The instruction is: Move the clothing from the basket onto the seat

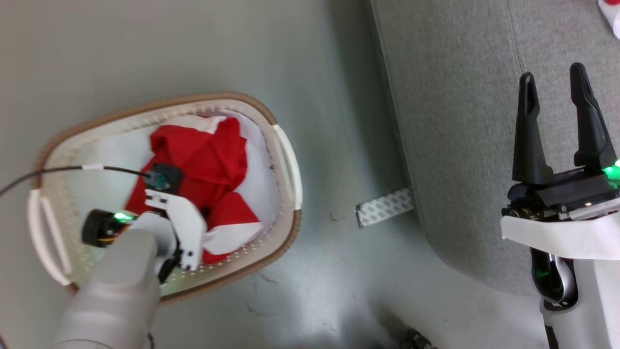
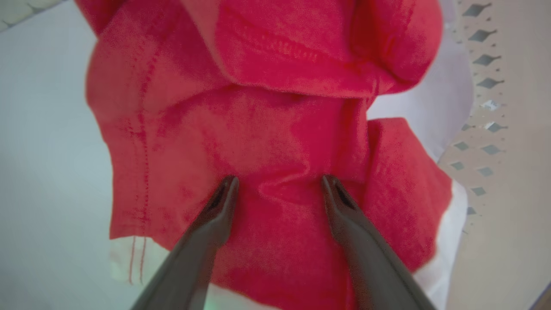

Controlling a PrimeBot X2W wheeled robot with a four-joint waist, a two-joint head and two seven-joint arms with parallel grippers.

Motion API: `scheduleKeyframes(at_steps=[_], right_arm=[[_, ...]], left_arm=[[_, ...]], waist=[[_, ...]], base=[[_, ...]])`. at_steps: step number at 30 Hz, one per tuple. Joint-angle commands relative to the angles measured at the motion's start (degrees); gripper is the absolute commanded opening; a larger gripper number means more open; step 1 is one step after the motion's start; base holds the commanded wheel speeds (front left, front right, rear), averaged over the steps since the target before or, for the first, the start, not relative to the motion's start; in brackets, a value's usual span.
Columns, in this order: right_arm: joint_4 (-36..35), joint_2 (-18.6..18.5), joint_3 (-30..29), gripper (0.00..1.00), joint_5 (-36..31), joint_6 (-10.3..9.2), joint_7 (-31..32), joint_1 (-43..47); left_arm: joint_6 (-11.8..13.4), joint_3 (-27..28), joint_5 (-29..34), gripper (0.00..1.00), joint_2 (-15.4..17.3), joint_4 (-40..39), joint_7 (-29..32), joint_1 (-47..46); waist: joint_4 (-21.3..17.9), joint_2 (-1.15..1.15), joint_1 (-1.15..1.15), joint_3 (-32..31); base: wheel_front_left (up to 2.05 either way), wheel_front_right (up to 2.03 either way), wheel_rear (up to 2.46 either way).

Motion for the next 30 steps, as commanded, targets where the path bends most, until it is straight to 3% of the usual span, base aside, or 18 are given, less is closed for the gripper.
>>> scheduleKeyframes(at_steps=[1,9,11,12,15,16,17,30], right_arm=[[0.0,0.3,0.3,1.00,0.6,-0.13,0.0,-1.1],[0.2,0.3,1.3,1.00,3.2,-0.13,0.0,-1.4],[0.2,0.3,1.4,1.00,3.4,-0.13,0.0,-1.4],[0.3,0.3,1.4,1.00,3.4,-0.13,0.0,-1.4],[0.4,0.3,1.2,1.00,3.5,-0.13,0.0,-1.5],[0.5,0.3,1.1,1.00,3.4,-0.13,0.0,-1.6],[0.5,0.3,1.1,1.00,3.4,-0.13,0.0,-1.6],[1.5,0.3,0.1,1.00,1.5,-0.13,0.0,-0.7]], left_arm=[[0.1,-1.0,-0.5,1.00,1.3,1.0,1.7,-0.4],[0.1,-6.6,-3.6,1.00,3.7,3.1,10.6,0.4],[0.0,-7.6,-4.6,0.76,3.7,3.0,11.4,0.5],[0.0,-8.2,-5.0,0.58,3.7,2.8,11.7,0.6],[0.0,-9.6,-6.5,0.37,4.2,2.3,12.0,0.6],[0.0,-10.1,-7.1,0.12,4.3,1.9,11.9,0.6],[0.0,-10.5,-7.3,0.00,4.5,1.5,11.4,0.4],[0.1,-14.4,-13.4,0.00,2.7,-1.3,5.7,2.1]], waist=[[-2.1,0.00,-0.01,2.4],[-4.0,0.00,-0.01,4.5],[-4.2,0.00,-0.01,4.6],[-4.2,0.00,-0.01,4.5],[-4.1,0.00,-0.01,4.5],[-4.1,0.00,-0.01,4.4],[-4.0,0.00,-0.01,4.4],[-2.9,0.00,-0.01,-3.9]], base=[[0.00,0.00,0.00],[0.00,0.00,0.00],[0.00,0.00,0.00],[0.00,0.00,0.00],[0.00,0.00,0.00],[0.00,0.00,0.00],[0.00,0.00,0.00],[0.00,0.00,0.00]])
